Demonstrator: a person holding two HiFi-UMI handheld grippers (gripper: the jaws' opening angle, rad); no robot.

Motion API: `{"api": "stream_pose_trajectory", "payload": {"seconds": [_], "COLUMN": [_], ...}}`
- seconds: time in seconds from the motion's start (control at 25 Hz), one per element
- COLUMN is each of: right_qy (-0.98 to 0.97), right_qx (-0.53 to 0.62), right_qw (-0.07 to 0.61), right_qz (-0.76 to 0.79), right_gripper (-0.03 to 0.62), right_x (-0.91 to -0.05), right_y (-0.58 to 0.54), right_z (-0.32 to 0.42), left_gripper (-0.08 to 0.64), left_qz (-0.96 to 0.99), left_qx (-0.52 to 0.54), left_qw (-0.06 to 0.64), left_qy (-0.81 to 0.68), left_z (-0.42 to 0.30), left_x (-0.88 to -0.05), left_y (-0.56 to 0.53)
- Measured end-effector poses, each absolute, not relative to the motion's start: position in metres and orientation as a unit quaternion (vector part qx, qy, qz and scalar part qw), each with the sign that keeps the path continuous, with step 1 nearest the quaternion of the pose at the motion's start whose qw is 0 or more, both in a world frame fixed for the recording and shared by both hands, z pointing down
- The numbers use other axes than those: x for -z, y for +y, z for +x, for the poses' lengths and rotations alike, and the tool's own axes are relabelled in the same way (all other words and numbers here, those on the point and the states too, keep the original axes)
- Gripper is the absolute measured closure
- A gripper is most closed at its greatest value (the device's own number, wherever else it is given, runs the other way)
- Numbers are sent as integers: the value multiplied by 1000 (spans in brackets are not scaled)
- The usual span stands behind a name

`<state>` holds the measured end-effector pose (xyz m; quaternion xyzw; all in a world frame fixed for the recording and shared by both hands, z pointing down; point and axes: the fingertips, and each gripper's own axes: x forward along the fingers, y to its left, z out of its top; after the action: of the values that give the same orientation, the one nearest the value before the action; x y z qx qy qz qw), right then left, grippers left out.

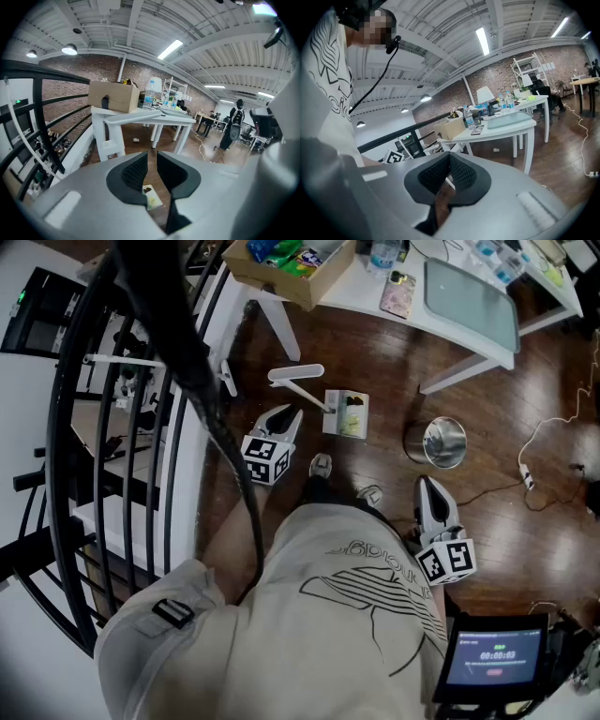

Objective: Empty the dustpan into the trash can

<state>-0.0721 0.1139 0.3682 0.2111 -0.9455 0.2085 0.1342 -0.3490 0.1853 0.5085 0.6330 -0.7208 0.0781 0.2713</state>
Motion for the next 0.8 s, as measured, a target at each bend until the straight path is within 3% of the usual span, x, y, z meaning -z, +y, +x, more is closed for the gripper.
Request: {"api": "stream_pose_trajectory", "payload": {"seconds": [0.08, 0.12, 0.36, 0.44, 0.48, 0.8], "right_qy": [-944, -942, -931, -932, -932, -913], "right_qx": [-203, -204, -216, -202, -194, -196], "right_qw": [150, 155, 181, 196, 205, 245], "right_qz": [214, 217, 233, 230, 227, 261], "right_gripper": [591, 591, 591, 591, 591, 591], "right_x": [-371, -373, -384, -385, -386, -393], "right_y": [122, 124, 139, 145, 148, 169], "right_z": [-74, -75, -78, -79, -78, -29], "left_gripper": [487, 536, 528, 315, 248, 149], "left_qz": [627, 625, 620, 615, 615, 585], "left_qx": [-87, -89, -102, -104, -102, -39], "left_qw": [255, 251, 273, 281, 283, 251], "left_qy": [-731, -733, -728, -729, -729, -770], "left_z": [-365, -372, -388, -391, -391, -391], "left_x": [-517, -521, -558, -571, -574, -605], "left_y": [195, 198, 198, 193, 189, 153]}}
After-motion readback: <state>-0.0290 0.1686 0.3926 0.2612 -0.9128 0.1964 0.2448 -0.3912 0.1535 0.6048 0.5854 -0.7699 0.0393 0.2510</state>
